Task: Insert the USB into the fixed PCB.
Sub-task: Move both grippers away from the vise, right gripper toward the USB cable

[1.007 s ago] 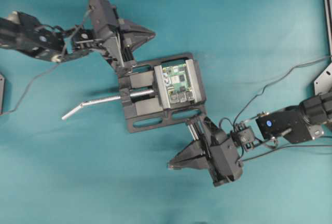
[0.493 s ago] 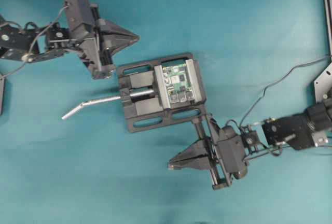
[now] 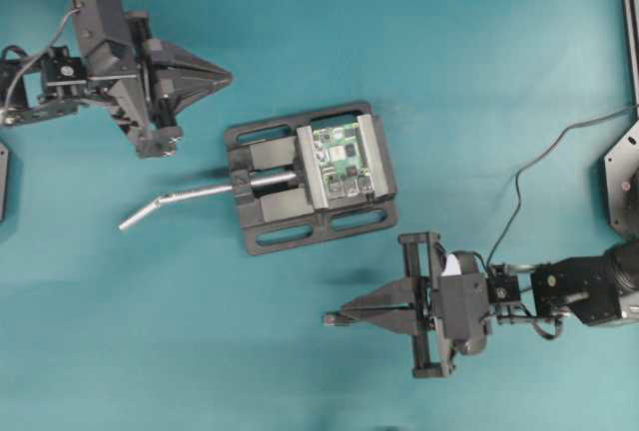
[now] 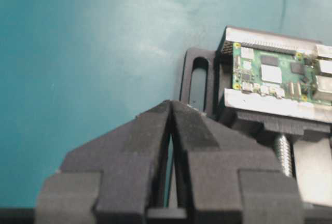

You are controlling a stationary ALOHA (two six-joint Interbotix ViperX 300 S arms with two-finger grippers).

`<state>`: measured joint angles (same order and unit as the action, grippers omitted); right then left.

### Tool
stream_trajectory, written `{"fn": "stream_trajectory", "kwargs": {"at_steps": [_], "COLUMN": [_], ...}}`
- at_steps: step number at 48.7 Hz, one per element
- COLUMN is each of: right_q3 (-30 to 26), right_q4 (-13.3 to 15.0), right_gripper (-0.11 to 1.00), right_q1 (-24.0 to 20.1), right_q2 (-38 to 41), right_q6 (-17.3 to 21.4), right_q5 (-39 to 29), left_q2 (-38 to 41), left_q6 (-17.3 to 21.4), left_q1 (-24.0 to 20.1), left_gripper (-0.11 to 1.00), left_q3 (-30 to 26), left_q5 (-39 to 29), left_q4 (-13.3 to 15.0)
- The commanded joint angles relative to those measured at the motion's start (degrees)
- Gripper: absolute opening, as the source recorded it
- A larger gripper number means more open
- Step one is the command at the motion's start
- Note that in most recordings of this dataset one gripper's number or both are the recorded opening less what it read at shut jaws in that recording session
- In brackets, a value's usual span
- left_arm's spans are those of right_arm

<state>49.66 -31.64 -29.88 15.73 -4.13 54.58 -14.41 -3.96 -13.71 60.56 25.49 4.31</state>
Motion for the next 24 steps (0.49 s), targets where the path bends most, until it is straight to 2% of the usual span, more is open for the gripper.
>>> {"fn": "stream_trajectory", "kwargs": {"at_steps": [1,5,18,24], "right_q3": [-0.7,-0.7,-0.8,-1.1], "right_q4": [-0.9,-1.3,-2.1,-2.1], "right_gripper": [0.04,0.09,0.40,0.46], "right_q1": [-0.8,-1.1,-1.5,-1.8], "right_q2": [-1.1,-1.1,-0.8,-0.1], "right_q6": [0.0,0.0,0.0,0.0], "right_q5": [0.5,0.4,0.0,-0.4], "left_q2": [-3.5,-5.9,-15.5,-20.9], "left_q6": [-0.4,-0.4,-0.3,-0.2], "left_q1": [0.4,0.5,1.0,1.1], "left_gripper": [0.01,0.01,0.03,0.03], "left_q3": [0.4,1.4,7.0,10.9], "left_q5": [-1.7,-3.5,-7.8,-9.3], "left_q4": [-0.1,-0.1,-0.2,-0.3]}}
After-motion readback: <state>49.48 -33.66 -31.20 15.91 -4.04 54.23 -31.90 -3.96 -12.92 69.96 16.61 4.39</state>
